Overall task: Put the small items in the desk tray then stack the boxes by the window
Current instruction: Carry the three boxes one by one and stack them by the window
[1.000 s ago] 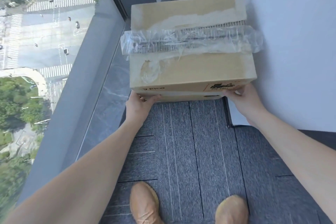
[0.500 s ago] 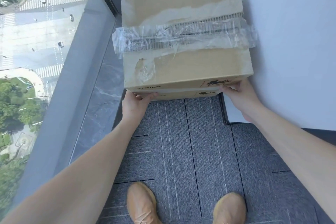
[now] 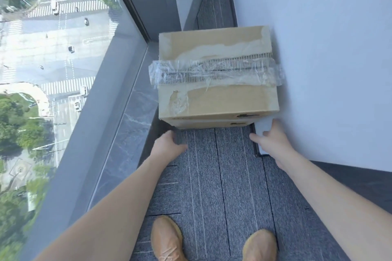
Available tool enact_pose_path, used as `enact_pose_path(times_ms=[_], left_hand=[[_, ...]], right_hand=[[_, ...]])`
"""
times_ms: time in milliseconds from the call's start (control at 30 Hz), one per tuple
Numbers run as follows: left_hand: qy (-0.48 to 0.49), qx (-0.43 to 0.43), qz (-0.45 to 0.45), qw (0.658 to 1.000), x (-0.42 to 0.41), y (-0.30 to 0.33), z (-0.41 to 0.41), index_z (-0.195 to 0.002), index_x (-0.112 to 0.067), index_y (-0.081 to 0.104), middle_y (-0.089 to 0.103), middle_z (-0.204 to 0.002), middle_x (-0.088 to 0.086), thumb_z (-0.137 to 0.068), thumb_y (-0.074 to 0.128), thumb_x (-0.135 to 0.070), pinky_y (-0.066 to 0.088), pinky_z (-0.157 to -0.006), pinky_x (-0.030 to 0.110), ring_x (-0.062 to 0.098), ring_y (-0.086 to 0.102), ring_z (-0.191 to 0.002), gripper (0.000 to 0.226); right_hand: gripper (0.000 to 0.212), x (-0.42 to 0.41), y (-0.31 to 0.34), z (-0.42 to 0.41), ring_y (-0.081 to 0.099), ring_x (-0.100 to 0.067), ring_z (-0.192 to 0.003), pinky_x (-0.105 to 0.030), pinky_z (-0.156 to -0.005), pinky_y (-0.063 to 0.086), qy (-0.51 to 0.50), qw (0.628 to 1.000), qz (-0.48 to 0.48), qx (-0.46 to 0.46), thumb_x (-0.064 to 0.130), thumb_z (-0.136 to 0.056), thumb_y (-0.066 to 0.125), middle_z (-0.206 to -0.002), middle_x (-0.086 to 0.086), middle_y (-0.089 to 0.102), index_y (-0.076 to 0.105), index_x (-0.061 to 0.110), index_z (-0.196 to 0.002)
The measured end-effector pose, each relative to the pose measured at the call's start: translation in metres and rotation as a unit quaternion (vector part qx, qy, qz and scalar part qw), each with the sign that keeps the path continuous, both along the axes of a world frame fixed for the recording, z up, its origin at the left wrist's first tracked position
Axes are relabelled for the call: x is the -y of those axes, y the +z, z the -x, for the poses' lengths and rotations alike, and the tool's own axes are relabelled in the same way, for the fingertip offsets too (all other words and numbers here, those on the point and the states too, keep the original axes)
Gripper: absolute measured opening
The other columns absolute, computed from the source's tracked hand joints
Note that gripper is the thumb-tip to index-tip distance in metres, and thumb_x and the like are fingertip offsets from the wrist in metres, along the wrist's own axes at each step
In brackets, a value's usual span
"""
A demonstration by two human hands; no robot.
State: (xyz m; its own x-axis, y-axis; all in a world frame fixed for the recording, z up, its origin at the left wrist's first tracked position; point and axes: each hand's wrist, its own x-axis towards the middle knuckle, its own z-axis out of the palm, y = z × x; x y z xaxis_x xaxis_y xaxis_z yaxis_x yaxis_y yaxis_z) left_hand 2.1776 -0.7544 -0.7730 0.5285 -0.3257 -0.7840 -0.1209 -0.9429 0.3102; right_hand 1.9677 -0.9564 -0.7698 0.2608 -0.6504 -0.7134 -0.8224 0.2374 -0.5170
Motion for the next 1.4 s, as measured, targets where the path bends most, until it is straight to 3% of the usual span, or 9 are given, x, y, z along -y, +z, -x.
enact_pose_path(times_ms=[67,133,367,500,667,867,1033,1133,1400], left_hand=[[-0.14,-0.021,-0.059,0.988,0.0,0.028,0.009,-0.126,-0.011,0.054,0.059,-0.108,0.003,-0.084,0.069,-0.036,0.052,-0.08,0.033,0.02,0.059,-0.092,0.051],[-0.213,-0.018,-0.075,0.974,0.002,0.056,0.016,-0.119,-0.012,0.056,0.061,-0.11,0.002,-0.083,0.067,-0.036,0.055,-0.086,0.038,0.021,0.059,-0.095,0.044],[-0.23,0.0,-0.015,0.973,0.037,0.2,0.017,-0.129,-0.013,0.056,0.061,-0.128,0.005,-0.086,0.067,-0.034,0.049,-0.092,0.033,0.024,0.057,-0.116,0.05],[-0.25,0.016,-0.015,0.968,0.047,0.298,0.02,-0.133,-0.012,0.053,0.058,-0.131,0.009,-0.089,0.065,-0.034,0.049,-0.095,0.037,0.027,0.057,-0.116,0.051],[-0.263,0.061,-0.003,0.963,0.05,0.421,0.045,-0.136,-0.012,0.052,0.057,-0.136,0.009,-0.09,0.063,-0.031,0.047,-0.1,0.036,0.028,0.055,-0.122,0.051],[-0.305,0.077,-0.012,0.949,0.024,0.545,0.109,-0.129,-0.016,0.053,0.059,-0.128,0.006,-0.087,0.064,-0.033,0.05,-0.095,0.038,0.026,0.057,-0.115,0.047],[-0.391,0.103,0.013,0.915,0.006,0.607,0.179,-0.126,-0.016,0.057,0.06,-0.124,0.005,-0.087,0.068,-0.031,0.048,-0.094,0.034,0.025,0.056,-0.116,0.043],[-0.463,0.114,0.057,0.877,-0.004,0.628,0.232,-0.131,-0.019,0.056,0.062,-0.127,0.002,-0.088,0.066,-0.028,0.04,-0.079,0.026,0.023,0.057,-0.117,0.045],[-0.638,0.038,0.124,0.759,-0.051,0.645,0.418,-0.125,-0.016,0.059,0.064,-0.124,0.005,-0.082,0.065,-0.03,0.051,-0.089,0.029,0.023,0.062,-0.109,0.046]], right_hand=[[0.085,-0.006,0.024,0.004,0.049,-0.031,-0.129,-0.042,-0.104,0.044,0.047,0.997,-0.026,-0.055,0.027,-0.09,0.072,-0.149,-0.017,0.046,0.021,0.013,-0.157],[0.079,-0.012,0.055,0.001,0.047,-0.03,-0.136,-0.039,-0.108,0.042,0.115,0.988,-0.043,-0.093,0.03,-0.091,0.07,-0.154,-0.015,0.043,0.028,0.012,-0.156],[0.074,-0.026,0.209,-0.034,0.056,-0.023,-0.11,-0.028,-0.088,0.043,0.246,0.966,-0.044,-0.073,0.03,-0.091,0.065,-0.14,-0.011,0.055,0.031,0.014,-0.155],[0.059,-0.029,0.309,-0.043,0.057,-0.026,-0.122,-0.036,-0.1,0.049,0.319,0.946,-0.002,-0.061,0.029,-0.093,0.063,-0.141,-0.011,0.056,0.045,0.011,-0.146],[0.05,-0.032,0.423,-0.011,0.059,-0.027,-0.116,-0.037,-0.094,0.052,0.357,0.931,0.056,-0.057,0.029,-0.091,0.06,-0.131,-0.01,0.062,0.054,0.011,-0.137],[0.041,-0.057,0.537,0.063,0.057,-0.02,-0.099,-0.031,-0.077,0.048,0.301,0.95,0.07,-0.033,0.027,-0.089,0.06,-0.12,-0.006,0.064,0.058,0.017,-0.129],[0.049,-0.1,0.604,0.139,0.061,-0.021,-0.109,-0.03,-0.089,0.049,0.247,0.966,0.068,-0.035,0.031,-0.09,0.063,-0.129,-0.006,0.063,0.055,0.018,-0.137],[0.052,-0.135,0.636,0.199,0.059,-0.023,-0.117,-0.031,-0.093,0.047,0.182,0.979,0.086,-0.04,0.035,-0.091,0.062,-0.136,-0.006,0.059,0.053,0.02,-0.14],[0.051,-0.291,0.689,0.42,0.059,-0.022,-0.122,-0.035,-0.1,0.049,-0.097,0.986,0.102,-0.094,0.037,-0.094,0.058,-0.139,-0.004,0.059,0.052,0.022,-0.142]])
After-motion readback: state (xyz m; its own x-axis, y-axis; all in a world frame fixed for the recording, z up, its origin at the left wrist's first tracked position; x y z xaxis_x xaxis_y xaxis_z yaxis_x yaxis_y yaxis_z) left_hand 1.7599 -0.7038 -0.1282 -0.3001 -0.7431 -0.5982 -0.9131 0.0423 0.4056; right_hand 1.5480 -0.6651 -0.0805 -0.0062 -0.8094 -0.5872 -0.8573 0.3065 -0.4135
